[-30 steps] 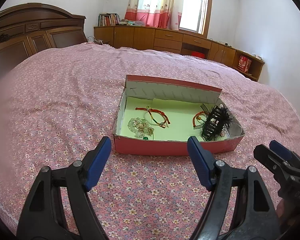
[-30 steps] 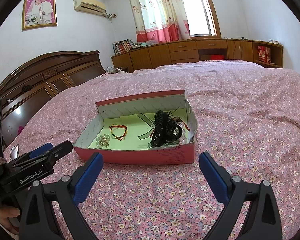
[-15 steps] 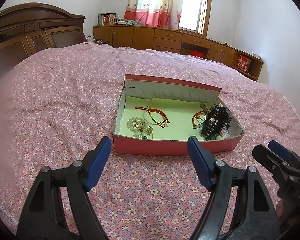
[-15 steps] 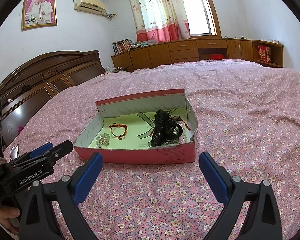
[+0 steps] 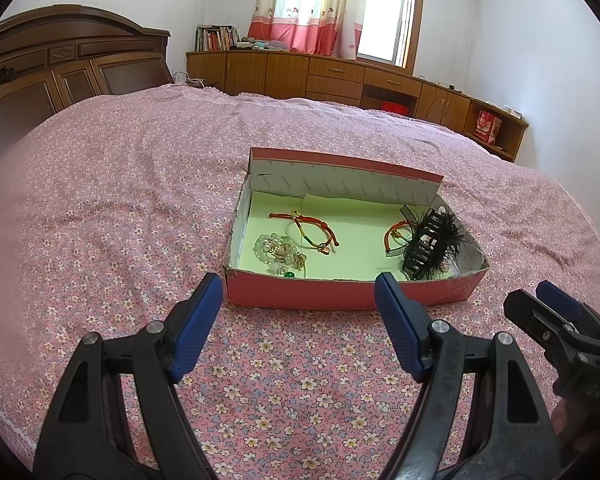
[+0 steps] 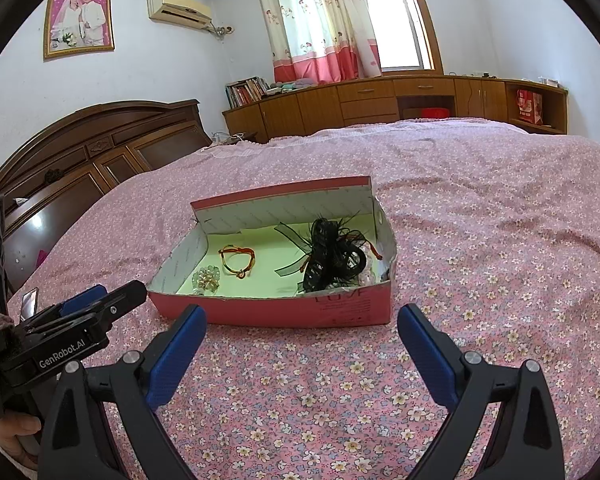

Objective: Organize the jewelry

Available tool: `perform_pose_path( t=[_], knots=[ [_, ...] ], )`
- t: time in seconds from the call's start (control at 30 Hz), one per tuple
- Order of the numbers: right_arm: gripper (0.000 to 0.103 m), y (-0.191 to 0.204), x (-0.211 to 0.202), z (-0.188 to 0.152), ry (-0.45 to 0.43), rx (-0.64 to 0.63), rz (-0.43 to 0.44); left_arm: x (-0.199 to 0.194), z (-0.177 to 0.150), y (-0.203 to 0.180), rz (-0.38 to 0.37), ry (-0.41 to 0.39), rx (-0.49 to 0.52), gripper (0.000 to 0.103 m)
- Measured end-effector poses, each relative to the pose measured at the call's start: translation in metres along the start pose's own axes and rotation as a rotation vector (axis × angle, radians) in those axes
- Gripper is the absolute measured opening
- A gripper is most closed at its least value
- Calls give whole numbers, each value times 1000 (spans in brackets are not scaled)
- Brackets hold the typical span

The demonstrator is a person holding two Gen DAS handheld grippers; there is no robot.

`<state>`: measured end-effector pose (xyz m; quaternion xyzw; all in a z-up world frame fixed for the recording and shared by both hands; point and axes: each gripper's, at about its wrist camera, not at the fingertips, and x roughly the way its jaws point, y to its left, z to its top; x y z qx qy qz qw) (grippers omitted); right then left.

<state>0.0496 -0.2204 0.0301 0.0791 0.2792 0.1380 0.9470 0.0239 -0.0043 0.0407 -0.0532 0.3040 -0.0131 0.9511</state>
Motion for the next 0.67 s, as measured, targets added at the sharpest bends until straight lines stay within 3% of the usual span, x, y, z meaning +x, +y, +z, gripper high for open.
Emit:
perform_pose_path(
  t=[0.67],
  knots=[
    [98, -2, 5, -2, 9, 7, -1, 5, -2, 2, -6, 15, 2, 71]
  ],
)
